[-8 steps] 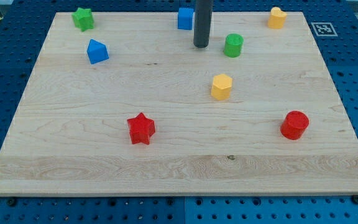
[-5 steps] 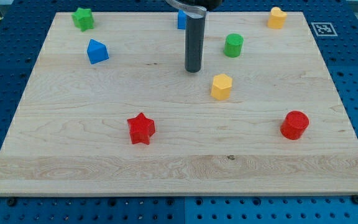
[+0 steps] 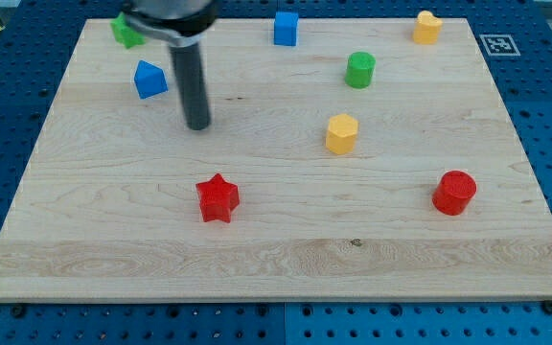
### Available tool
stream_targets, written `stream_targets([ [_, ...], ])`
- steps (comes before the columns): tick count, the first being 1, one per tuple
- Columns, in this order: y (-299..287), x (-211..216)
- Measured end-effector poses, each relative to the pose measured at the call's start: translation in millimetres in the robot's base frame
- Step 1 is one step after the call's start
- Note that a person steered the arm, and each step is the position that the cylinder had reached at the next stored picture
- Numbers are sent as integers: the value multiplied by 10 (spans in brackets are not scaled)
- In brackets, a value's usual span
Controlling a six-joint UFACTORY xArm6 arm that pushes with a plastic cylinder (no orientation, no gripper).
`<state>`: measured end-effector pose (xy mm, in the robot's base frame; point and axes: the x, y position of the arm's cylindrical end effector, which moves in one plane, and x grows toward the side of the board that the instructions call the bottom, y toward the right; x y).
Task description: Slide the blue triangle slightly to the right
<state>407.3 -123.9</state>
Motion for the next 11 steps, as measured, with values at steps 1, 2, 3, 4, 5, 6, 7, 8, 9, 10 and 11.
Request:
stream_targets([
  [1, -610, -16],
  [2, -1232, -360],
  [3, -1374, -839],
  [4, -1170, -985],
  [5, -819, -781],
  [6, -607, -715],
  [7, -540, -715],
  [8, -206, -703],
  [9, -30, -674],
  [10, 41, -613],
  [11, 104, -394],
])
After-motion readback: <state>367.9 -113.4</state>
